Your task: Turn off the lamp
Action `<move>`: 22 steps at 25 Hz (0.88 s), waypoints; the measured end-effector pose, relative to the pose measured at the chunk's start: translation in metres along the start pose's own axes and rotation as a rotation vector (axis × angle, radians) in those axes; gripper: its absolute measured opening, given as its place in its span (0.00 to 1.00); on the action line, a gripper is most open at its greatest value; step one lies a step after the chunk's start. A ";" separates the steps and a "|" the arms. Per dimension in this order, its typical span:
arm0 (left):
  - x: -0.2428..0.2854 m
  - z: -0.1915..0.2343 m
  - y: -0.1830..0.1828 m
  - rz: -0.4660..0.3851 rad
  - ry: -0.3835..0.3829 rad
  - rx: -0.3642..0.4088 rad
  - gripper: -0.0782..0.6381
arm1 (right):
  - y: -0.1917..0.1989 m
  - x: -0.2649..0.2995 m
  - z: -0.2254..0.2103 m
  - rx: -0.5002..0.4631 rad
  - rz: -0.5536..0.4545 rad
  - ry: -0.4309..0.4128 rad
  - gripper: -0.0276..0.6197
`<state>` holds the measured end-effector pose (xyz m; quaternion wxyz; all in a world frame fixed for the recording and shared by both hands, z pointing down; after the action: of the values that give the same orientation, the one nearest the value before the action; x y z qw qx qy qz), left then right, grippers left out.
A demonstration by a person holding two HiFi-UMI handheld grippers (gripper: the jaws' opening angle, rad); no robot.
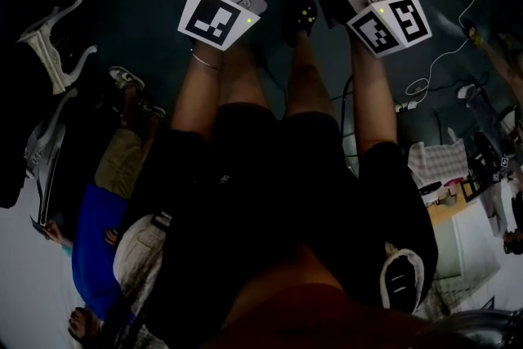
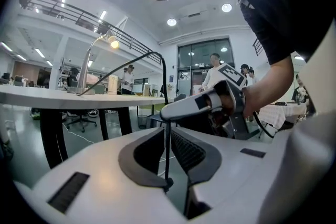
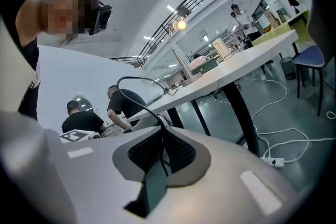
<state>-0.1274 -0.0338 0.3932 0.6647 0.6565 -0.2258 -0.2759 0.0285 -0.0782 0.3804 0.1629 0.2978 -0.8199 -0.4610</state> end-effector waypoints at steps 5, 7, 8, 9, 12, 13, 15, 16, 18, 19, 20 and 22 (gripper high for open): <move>0.001 0.000 0.022 0.066 0.024 -0.033 0.21 | -0.004 -0.002 0.004 0.024 -0.020 -0.013 0.07; 0.003 -0.002 0.029 0.078 0.038 -0.037 0.22 | -0.007 -0.004 0.006 0.028 -0.030 -0.019 0.07; 0.004 -0.003 0.031 0.077 0.038 -0.044 0.22 | -0.009 -0.005 0.007 0.031 -0.035 -0.022 0.07; 0.006 -0.004 0.032 0.075 0.036 -0.052 0.22 | -0.012 -0.007 0.007 0.034 -0.041 -0.024 0.07; 0.008 -0.006 0.033 0.077 0.036 -0.058 0.22 | -0.016 -0.011 0.008 0.043 -0.059 -0.026 0.07; 0.008 -0.006 0.034 0.081 0.040 -0.054 0.22 | -0.016 -0.012 0.008 0.046 -0.062 -0.024 0.07; 0.009 -0.006 0.034 0.078 0.043 -0.063 0.22 | -0.016 -0.012 0.008 0.053 -0.066 -0.021 0.07; 0.011 -0.005 0.034 0.073 0.035 -0.086 0.22 | -0.017 -0.013 0.008 0.056 -0.068 -0.022 0.07; 0.013 -0.005 0.034 0.068 0.013 -0.138 0.22 | -0.019 -0.013 0.009 0.065 -0.079 -0.028 0.07; 0.013 -0.004 0.034 0.072 0.014 -0.140 0.22 | -0.019 -0.013 0.009 0.070 -0.085 -0.032 0.07; 0.013 -0.004 0.034 0.077 0.017 -0.130 0.22 | -0.020 -0.013 0.009 0.075 -0.090 -0.034 0.07; 0.012 -0.004 0.035 0.073 0.015 -0.115 0.22 | -0.021 -0.014 0.008 0.078 -0.095 -0.033 0.07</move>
<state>-0.1130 -0.0392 0.4268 0.7126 0.6108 -0.2284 -0.2589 0.0416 -0.0721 0.3586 0.1153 0.3349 -0.8247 -0.4409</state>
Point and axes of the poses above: the fingertips, and each gripper's own axes: x forward along the fingers, z to its left, y out of its underside, the point moved 9 cm from there along -x, backward along the fingers, and after that the axes turned 13 degrees about -z, right-handed, at the moved point
